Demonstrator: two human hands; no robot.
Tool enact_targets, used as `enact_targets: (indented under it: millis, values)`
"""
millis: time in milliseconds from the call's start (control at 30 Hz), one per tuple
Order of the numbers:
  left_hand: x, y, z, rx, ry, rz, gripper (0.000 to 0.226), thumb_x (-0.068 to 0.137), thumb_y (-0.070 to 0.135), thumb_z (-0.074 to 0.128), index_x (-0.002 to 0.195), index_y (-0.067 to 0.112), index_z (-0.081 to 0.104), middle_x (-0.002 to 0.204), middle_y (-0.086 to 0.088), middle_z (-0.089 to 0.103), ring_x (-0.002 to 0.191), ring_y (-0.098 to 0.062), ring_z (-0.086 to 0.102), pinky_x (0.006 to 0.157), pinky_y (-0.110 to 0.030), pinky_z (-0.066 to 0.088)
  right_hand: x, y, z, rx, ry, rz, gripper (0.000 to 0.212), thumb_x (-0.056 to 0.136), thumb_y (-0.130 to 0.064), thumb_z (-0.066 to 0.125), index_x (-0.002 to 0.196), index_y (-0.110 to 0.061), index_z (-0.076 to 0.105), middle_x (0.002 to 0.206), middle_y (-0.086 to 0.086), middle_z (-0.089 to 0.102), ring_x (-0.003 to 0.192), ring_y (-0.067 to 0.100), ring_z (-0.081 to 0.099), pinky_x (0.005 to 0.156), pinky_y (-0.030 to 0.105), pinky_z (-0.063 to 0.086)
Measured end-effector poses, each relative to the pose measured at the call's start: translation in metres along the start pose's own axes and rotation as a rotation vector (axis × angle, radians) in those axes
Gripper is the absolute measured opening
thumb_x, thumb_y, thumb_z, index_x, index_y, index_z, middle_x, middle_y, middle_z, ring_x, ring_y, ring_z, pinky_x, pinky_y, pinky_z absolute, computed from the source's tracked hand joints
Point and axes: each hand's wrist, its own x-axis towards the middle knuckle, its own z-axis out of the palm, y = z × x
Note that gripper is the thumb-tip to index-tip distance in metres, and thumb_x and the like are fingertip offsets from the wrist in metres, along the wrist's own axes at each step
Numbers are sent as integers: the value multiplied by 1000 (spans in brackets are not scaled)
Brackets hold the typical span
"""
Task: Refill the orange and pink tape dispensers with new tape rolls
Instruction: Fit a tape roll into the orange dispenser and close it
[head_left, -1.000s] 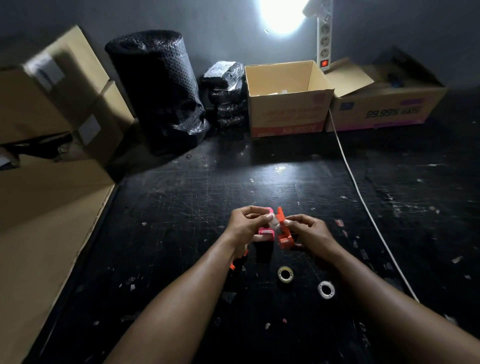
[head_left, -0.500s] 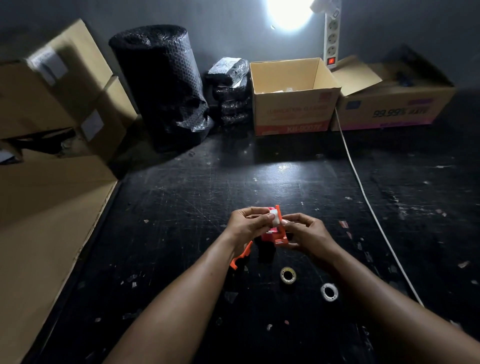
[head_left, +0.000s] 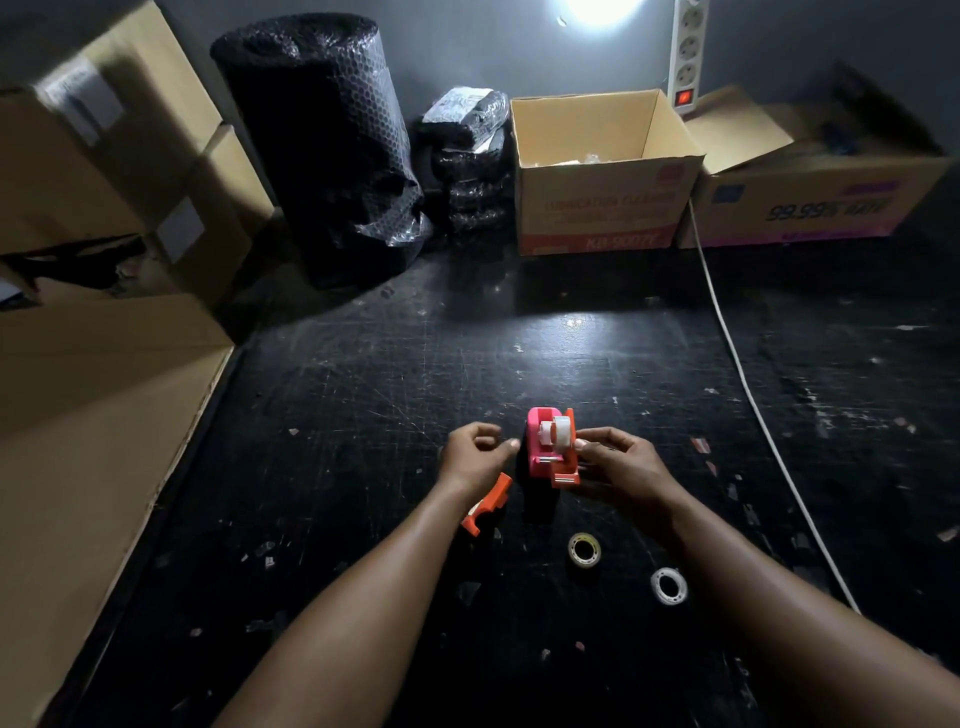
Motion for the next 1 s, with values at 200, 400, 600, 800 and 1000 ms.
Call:
enact_targets:
  millis: [200, 400, 600, 800, 1000]
  values:
    - [0, -51, -2, 468, 11, -65, 49, 71, 41, 79, 115, 23, 68, 119, -5, 69, 106, -21, 66, 90, -35, 54, 6, 8, -7, -35, 15, 35, 28, 87, -5, 65, 113, 7, 60, 99, 27, 67, 79, 34, 67, 64, 36, 60]
    - [-2, -53, 8, 565, 30, -68, 31, 74, 38, 78, 103, 28, 71, 107, 3, 73, 95, -18, 69, 73, -30, 52, 8, 14, -6, -43, 31, 60, 30, 87, -4, 65, 113, 9, 59, 100, 30, 65, 83, 36, 66, 57, 33, 60]
    - [-1, -30, 7, -251, -70, -230, 29, 80, 16, 79, 106, 8, 68, 101, -12, 72, 73, -16, 67, 52, -27, 58, 9, 13, -10, -51, 21, 55, 30, 86, -7, 67, 112, 6, 61, 105, 33, 68, 84, 37, 68, 64, 37, 59]
    - [-10, 0, -7, -568, -248, -212, 41, 80, 19, 79, 115, 5, 63, 92, -13, 75, 73, -21, 72, 70, -42, 61, 6, 10, 6, -39, -3, 44, 26, 87, -8, 66, 111, 3, 62, 102, 29, 69, 81, 32, 71, 65, 38, 60]
    - [-17, 2, -13, -551, -277, -170, 40, 81, 20, 79, 116, 7, 65, 101, -14, 74, 82, -24, 72, 75, -41, 61, 0, 6, 19, -51, -49, 0, 22, 88, -10, 65, 108, -1, 64, 102, 26, 71, 76, 28, 73, 61, 35, 59]
